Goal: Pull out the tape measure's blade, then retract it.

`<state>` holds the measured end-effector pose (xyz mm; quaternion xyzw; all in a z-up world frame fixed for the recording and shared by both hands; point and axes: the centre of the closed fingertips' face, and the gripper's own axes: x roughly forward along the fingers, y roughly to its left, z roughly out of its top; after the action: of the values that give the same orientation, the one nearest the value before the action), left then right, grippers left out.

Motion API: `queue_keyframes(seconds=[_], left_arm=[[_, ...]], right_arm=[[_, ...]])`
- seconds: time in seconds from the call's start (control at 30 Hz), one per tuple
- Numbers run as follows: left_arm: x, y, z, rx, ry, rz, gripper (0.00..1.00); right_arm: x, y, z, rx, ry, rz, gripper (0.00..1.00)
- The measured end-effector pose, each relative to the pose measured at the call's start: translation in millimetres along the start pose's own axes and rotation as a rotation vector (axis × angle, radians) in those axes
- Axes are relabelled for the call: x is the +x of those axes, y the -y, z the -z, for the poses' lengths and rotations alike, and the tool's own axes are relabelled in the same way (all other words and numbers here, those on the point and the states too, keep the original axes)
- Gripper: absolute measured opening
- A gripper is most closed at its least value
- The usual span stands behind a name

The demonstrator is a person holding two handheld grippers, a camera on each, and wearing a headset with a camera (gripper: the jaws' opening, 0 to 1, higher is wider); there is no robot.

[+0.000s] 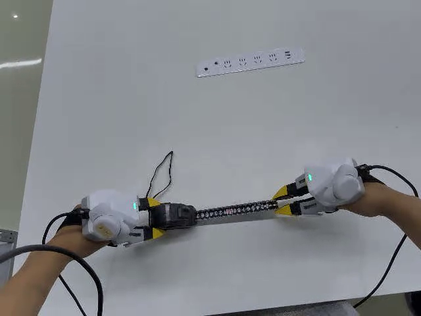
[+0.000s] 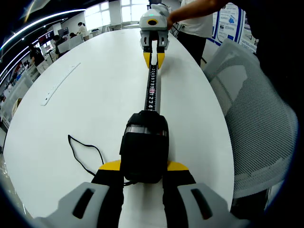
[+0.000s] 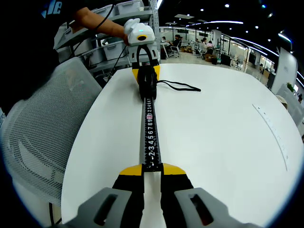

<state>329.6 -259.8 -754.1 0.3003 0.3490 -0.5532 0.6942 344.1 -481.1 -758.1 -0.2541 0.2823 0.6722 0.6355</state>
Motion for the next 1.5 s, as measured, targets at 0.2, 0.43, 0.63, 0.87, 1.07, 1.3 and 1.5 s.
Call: queue_keyframes(seconds=[0.2,0.43,0.63,0.87,1.07,1.3,1.5], left_arm=[[0.4,0.2,-0.4,0.001,-0.002,0.001,0.27],[0.4,0.5,-0.8,0.002,-0.005,0.001,0.27],[0.1,0.4,-1.3,0.003,-0.006,0.004,0.27],[0.0,0.5,-1.6,0.003,-0.008,0.005,0.27],[0.6,0.5,-1.2,0.006,-0.010,0.005,0.27],[0.7,0.6,-1.0,0.007,-0.012,0.007,0.27],[0.6,0.8,-1.4,0.010,-0.015,0.010,0.27]], right_arm=[[-1.8,-0.3,1.9,0.006,0.003,0.001,0.09],[-5.5,-0.6,4.0,0.012,0.003,-0.001,0.09],[-7.0,-0.9,7.8,0.021,-0.002,-0.005,0.09],[-9.3,-0.5,12.9,0.027,-0.005,-0.002,0.09],[-13.0,-2.4,14.1,0.034,-0.007,-0.003,0.09],[-16.0,-1.9,17.2,0.036,-0.008,-0.003,0.09],[-19.5,-1.3,21.2,0.040,-0.010,-0.004,0.09]])
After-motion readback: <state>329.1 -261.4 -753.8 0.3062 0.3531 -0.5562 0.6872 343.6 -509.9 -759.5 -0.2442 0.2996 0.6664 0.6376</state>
